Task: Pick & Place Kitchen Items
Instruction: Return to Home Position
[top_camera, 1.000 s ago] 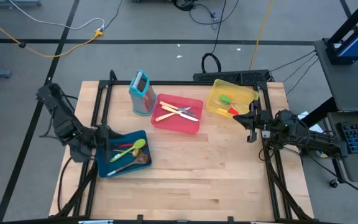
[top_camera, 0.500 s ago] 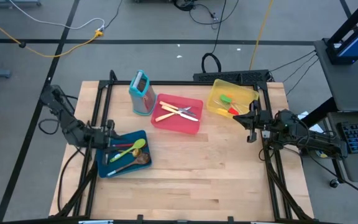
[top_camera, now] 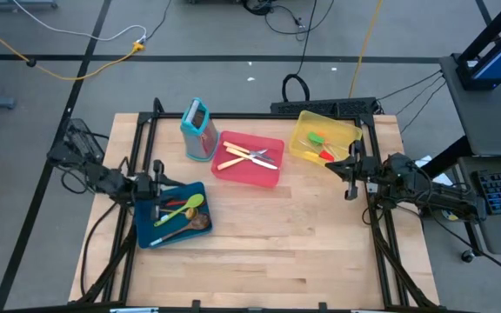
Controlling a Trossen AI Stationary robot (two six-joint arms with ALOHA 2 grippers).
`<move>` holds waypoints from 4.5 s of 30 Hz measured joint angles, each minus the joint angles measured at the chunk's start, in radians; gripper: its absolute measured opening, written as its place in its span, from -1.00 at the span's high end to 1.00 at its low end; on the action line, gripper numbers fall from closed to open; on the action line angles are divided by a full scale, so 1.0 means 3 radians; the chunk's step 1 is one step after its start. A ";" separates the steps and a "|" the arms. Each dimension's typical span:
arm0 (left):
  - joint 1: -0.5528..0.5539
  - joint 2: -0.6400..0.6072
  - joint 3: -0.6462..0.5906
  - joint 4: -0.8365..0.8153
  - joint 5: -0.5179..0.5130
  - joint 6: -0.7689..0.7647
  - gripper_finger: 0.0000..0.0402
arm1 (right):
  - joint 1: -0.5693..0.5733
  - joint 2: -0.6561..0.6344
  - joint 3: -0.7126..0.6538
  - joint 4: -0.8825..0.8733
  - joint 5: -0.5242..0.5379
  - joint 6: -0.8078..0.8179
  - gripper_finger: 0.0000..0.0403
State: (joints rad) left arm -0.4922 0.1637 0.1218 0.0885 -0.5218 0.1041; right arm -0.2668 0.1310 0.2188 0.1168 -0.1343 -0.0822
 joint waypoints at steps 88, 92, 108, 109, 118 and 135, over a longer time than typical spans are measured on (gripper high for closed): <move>0.1228 -0.0241 -0.0366 -0.0050 0.0949 -0.0713 0.37 | 0.0000 -0.0415 -0.0621 -0.0192 -0.0163 0.0572 1.00; 0.1228 -0.0241 -0.0366 -0.0050 0.0949 -0.0713 0.37 | 0.0000 -0.0415 -0.0621 -0.0198 -0.0163 0.0534 1.00; 0.1228 -0.0241 -0.0366 -0.0050 0.0949 -0.0711 0.37 | 0.0000 -0.0415 -0.0621 -0.0204 -0.0167 0.0735 0.98; 0.1228 -0.0242 -0.0366 -0.0050 0.0949 -0.0711 0.37 | 0.0000 -0.0415 -0.0622 -0.0203 -0.0167 0.0736 0.98; 0.1228 -0.0241 -0.0366 -0.0050 0.0949 -0.0710 0.37 | 0.0000 -0.0415 -0.0622 -0.0203 -0.0167 0.0735 0.98; 0.1228 -0.0242 -0.0366 -0.0050 0.0949 -0.0710 0.37 | 0.0000 -0.0414 -0.0623 -0.0202 -0.0166 0.0734 0.98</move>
State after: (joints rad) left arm -0.1238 0.0910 0.0120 0.0734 -0.2371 -0.1089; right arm -0.2668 0.0068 0.0319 0.0563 -0.1841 0.1379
